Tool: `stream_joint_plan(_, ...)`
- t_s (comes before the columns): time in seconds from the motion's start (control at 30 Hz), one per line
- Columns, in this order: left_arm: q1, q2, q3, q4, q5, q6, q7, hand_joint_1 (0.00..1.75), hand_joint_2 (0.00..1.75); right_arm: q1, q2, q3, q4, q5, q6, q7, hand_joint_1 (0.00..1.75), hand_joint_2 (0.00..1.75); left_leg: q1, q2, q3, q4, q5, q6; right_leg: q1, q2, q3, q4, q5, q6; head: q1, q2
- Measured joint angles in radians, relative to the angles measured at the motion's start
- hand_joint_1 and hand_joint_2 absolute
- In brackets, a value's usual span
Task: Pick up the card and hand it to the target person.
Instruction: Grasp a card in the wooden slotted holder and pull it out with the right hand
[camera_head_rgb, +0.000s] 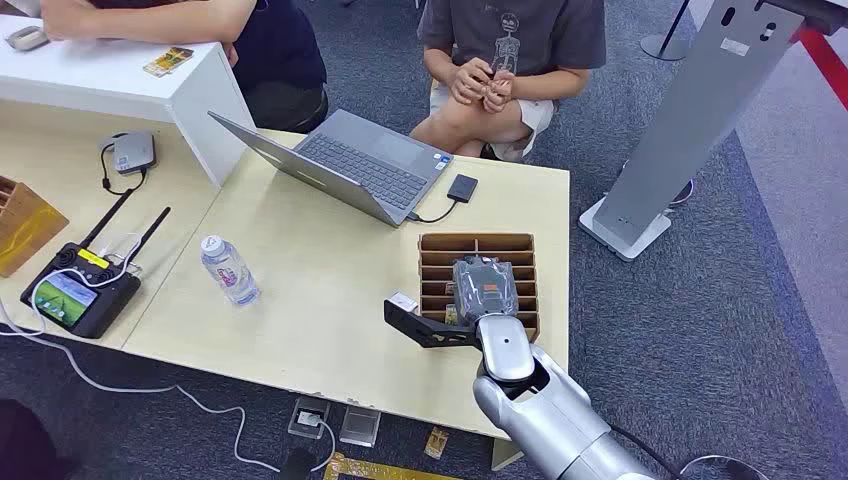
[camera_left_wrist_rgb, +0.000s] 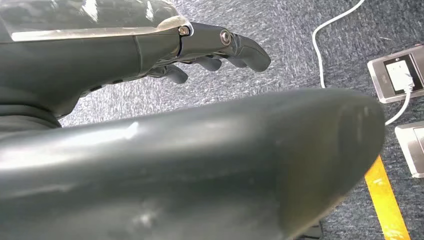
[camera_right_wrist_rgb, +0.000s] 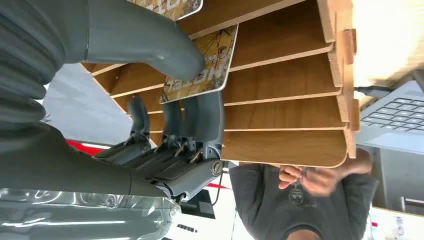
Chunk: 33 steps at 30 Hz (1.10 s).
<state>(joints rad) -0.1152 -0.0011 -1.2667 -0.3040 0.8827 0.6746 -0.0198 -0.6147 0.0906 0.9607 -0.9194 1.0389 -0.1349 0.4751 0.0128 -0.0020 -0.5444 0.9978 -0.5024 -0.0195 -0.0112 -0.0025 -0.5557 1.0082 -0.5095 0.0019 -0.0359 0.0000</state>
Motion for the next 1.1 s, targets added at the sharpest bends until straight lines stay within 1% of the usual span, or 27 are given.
stream_joint_plan(0.17,0.0,0.0,0.0,0.0,0.0,-0.001,0.0,0.0,0.0,0.0,0.005,0.001,0.004,-0.001,0.0,-0.002,1.26,1.75,0.0,0.0,0.0,0.0,0.0,0.0,0.0,0.0,0.0,0.0,0.0,0.0,0.0,0.0)
stream_joint_plan(0.27,0.0,0.0,0.0,0.0,0.0,-0.001,0.0,0.0,0.0,-0.001,0.007,0.001,0.008,-0.001,0.0,-0.003,1.3,1.75,0.0,0.0,0.001,0.0,0.0,0.0,0.0,0.0,0.0,0.0,0.0,0.0,0.0,0.0)
stream_joint_plan(0.37,0.0,0.0,0.0,0.0,0.0,-0.002,0.0,0.0,0.0,-0.004,0.008,0.002,0.014,-0.001,0.0,-0.004,1.35,1.75,0.0,0.0,0.001,0.0,0.0,0.0,0.0,0.0,0.001,0.0,0.0,0.0,0.0,0.0)
stream_joint_plan(0.53,0.0,0.0,0.0,0.001,0.0,-0.002,0.0,0.0,0.0,-0.008,0.011,0.006,0.023,-0.004,-0.003,-0.006,1.5,1.75,0.0,0.0,0.001,0.0,0.0,0.0,0.0,0.0,0.001,0.0,0.0,0.0,0.0,0.0)
stream_joint_plan(0.67,0.0,0.0,0.0,0.001,0.0,-0.001,0.0,0.0,0.0,-0.008,0.013,0.008,0.022,-0.007,-0.018,-0.006,1.54,1.75,0.0,0.0,0.001,0.0,0.0,0.0,0.0,0.0,0.001,0.0,0.0,0.0,0.0,0.0)
stream_joint_plan(0.87,0.0,0.0,0.0,0.001,0.0,-0.002,-0.003,0.0,0.0,-0.006,0.008,0.006,-0.013,-0.006,-0.027,0.002,1.5,1.75,0.0,0.0,0.001,0.0,0.0,0.0,0.0,0.0,0.0,0.0,0.0,0.0,0.0,0.0)
stream_joint_plan(1.1,0.001,0.0,0.0,0.001,0.0,-0.003,-0.007,0.0,0.0,-0.004,-0.015,0.001,-0.123,0.003,-0.033,0.014,1.41,1.75,0.0,0.0,0.001,0.0,0.0,0.0,0.0,0.0,0.0,0.0,0.0,0.0,0.0,0.0)
